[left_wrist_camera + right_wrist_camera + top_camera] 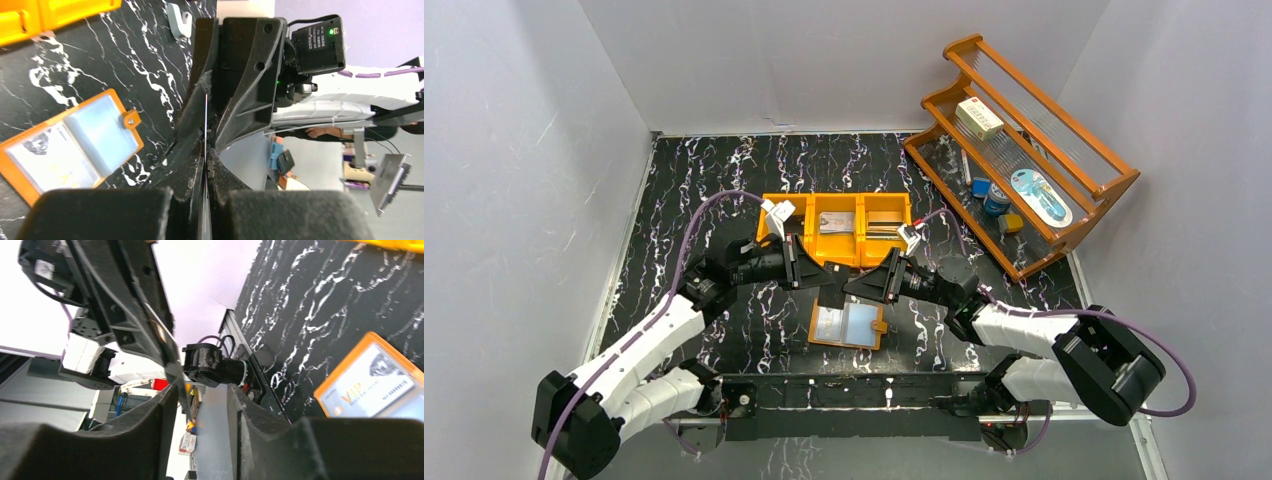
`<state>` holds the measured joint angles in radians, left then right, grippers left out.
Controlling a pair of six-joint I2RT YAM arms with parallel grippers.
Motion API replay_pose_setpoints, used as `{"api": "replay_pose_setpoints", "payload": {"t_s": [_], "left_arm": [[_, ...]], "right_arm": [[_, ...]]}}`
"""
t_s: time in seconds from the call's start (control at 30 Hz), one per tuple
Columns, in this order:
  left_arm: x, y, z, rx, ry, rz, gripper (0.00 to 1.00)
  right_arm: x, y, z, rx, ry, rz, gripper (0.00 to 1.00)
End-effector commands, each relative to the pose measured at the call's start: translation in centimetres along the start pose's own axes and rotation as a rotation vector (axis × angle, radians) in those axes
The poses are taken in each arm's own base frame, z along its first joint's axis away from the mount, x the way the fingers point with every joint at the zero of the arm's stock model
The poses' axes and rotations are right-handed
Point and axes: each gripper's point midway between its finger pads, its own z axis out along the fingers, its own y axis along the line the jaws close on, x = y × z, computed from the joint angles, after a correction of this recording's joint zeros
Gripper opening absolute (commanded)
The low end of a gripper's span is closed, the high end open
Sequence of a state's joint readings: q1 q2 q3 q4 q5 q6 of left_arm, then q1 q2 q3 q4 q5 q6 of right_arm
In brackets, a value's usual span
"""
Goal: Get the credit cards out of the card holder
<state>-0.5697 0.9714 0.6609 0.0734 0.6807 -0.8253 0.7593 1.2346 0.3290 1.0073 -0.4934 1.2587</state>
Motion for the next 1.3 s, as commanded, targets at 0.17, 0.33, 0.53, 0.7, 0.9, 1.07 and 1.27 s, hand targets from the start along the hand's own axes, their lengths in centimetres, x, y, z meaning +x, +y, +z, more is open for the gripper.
{"api": "replay_pose_setpoints", "payload": {"t_s": [0.17,0.33,0.53,0.7,0.9,1.07,1.27], "left_arm": [[-3.1,2.3,-2.8,-0.3,-0.05,0.241,0.0],[-5.9,6.1,-4.9,-0.585,-0.041,0.411,0.0],[-8.7,10.0,-5.7,-0.783,0.071,0.664,0.0],[-11.4,12.8,-6.8,-0.949,0.164,0.888,0.0],[-12.1,16.4,-6.1,-0.984,0.367,1.132,0.0],[-13.7,16.4,-3.4,-0.87,0.357,1.242,0.0],[-15.0,16.9,-1.4,-0.794,0.32,1.365,0.0]], "right_arm": [[-1.7,-1.5,-1.0,0.182,-0.091,-0.058,0.67],[-2.4,-2.1,-2.1,0.273,-0.13,-0.093,0.69],[-2.5,-1.9,-3.2,0.296,-0.16,-0.104,0.69],[-2.4,-1.9,-3.6,0.3,-0.168,-0.105,0.69],[-2.0,-2.6,-3.5,0.306,-0.156,-0.094,0.71],[-1.8,-2.9,-3.3,0.3,-0.146,-0.072,0.71],[-1.7,-2.6,-3.4,0.291,-0.147,-0.059,0.71]]}}
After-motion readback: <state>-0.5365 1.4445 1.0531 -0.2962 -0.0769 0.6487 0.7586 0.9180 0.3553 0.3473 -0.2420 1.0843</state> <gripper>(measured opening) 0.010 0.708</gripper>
